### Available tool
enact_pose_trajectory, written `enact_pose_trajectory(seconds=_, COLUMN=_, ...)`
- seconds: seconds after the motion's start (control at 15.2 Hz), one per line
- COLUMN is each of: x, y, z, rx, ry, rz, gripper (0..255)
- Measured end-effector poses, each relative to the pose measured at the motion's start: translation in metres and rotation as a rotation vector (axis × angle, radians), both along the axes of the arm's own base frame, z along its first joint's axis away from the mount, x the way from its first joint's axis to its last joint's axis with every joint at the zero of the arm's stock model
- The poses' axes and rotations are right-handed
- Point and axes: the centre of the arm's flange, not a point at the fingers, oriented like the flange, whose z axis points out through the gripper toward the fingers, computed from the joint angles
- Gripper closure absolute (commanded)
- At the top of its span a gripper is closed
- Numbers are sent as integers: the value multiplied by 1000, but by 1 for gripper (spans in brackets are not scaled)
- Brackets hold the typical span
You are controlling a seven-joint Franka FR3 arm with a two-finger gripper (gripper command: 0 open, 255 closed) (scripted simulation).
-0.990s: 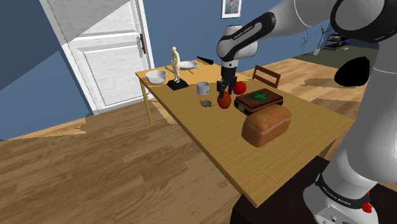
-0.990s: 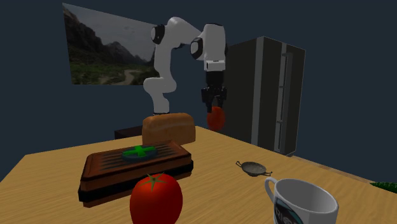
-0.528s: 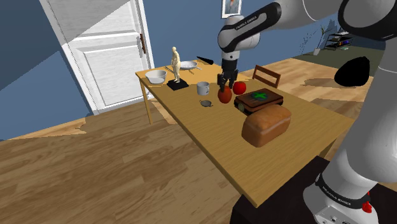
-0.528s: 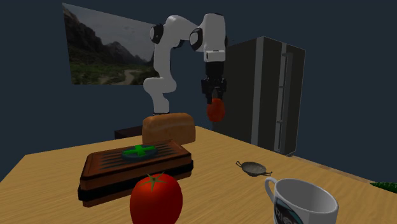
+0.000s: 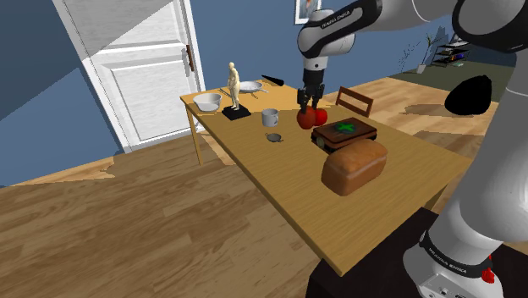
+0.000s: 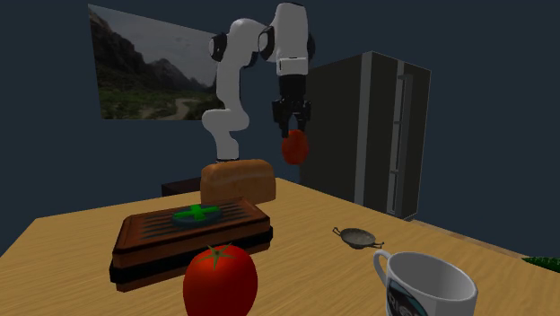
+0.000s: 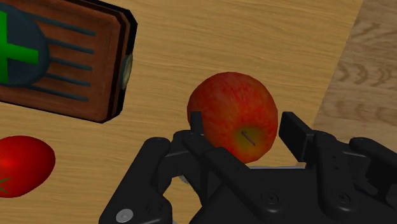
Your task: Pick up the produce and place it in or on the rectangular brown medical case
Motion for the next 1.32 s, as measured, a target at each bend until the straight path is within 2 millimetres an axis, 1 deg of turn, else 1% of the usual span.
enact_pose_trajectory(seconds=0.13, x=-8, y=-25, z=4, rx=0, ry=0, rz=0, gripper=255)
enact_pose_trajectory(seconds=0.26, x=-9, y=-48, z=7, rx=0, ry=0, rz=0, gripper=255)
enact_pose_trajectory(seconds=0.33, x=-14, y=-59, z=9, rx=0, ry=1, rz=0, gripper=255)
enact_pose_trajectory(seconds=0.59, x=-30, y=-117, z=15, rx=0, ry=0, rz=-1, gripper=255)
enact_pose_trajectory(seconds=0.66, x=-33, y=-125, z=16, rx=0, ry=0, rz=-1, gripper=255)
enact_pose_trajectory(seconds=0.73, x=-35, y=-137, z=16, rx=0, ry=0, rz=-1, gripper=255)
enact_pose_trajectory(seconds=0.86, x=-39, y=-163, z=17, rx=0, ry=0, rz=-1, gripper=255)
enact_pose_trajectory(seconds=1.12, x=-53, y=-219, z=26, rx=0, ry=0, rz=-1, gripper=255)
enact_pose_trajectory(seconds=1.32, x=-63, y=-254, z=30, rx=0, ry=0, rz=0, gripper=255)
